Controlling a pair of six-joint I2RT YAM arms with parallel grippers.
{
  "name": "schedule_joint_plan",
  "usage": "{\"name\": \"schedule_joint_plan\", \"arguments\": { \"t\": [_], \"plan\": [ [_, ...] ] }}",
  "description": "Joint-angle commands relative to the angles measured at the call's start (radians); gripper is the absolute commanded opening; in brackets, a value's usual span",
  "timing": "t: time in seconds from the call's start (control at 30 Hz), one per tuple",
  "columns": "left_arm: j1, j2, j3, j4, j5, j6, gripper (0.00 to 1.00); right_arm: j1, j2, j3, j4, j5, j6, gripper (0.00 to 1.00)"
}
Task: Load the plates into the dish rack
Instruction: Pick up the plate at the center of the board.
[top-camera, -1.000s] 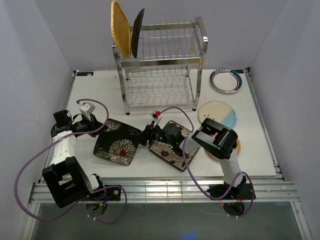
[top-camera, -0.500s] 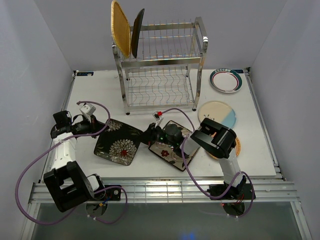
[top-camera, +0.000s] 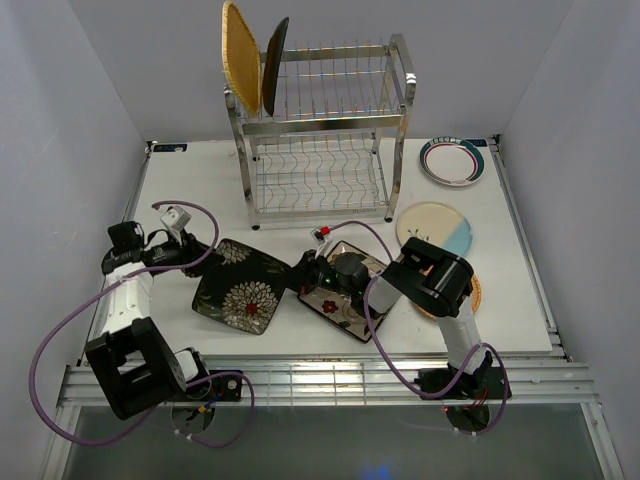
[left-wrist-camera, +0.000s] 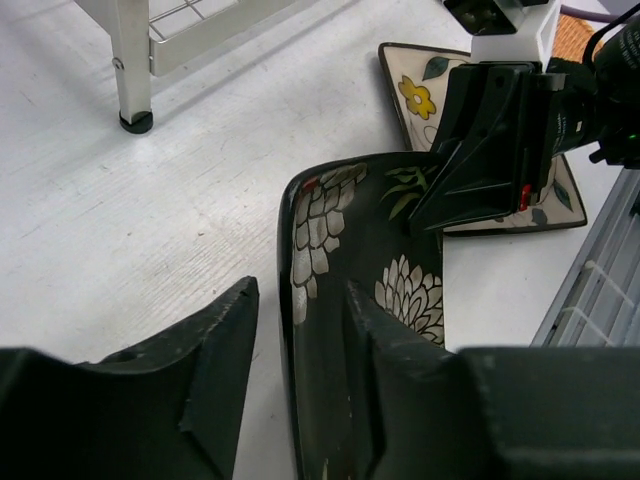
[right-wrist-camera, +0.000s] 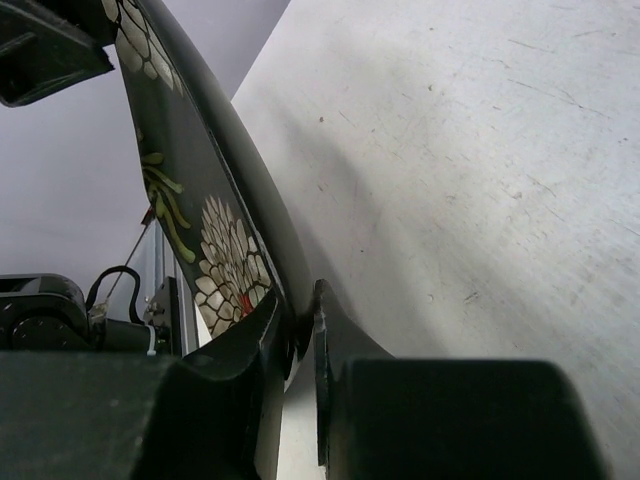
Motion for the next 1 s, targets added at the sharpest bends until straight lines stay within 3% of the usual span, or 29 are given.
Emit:
{"name": "schedule_joint_plan", "arguments": {
  "t": [0.0,0.4,0.97],
  "plan": [
    [0.002,0.014,0.041,-0.04,0.08,0.028,0.51,0.003,-0.02,-0.029,0.235,0.007,-0.104,0.08],
    [0.004,0.056,0.064,-0.1,0.1,0.084,0.76,0.003,-0.017,-0.064,0.318,0.018,-0.11,0.08],
    [-0.032,0.142,0.105,-0.172,0.092,0.143,0.8,0.006,-0.026,-0.055,0.37,0.012,-0.135,0.08]
  ]
}}
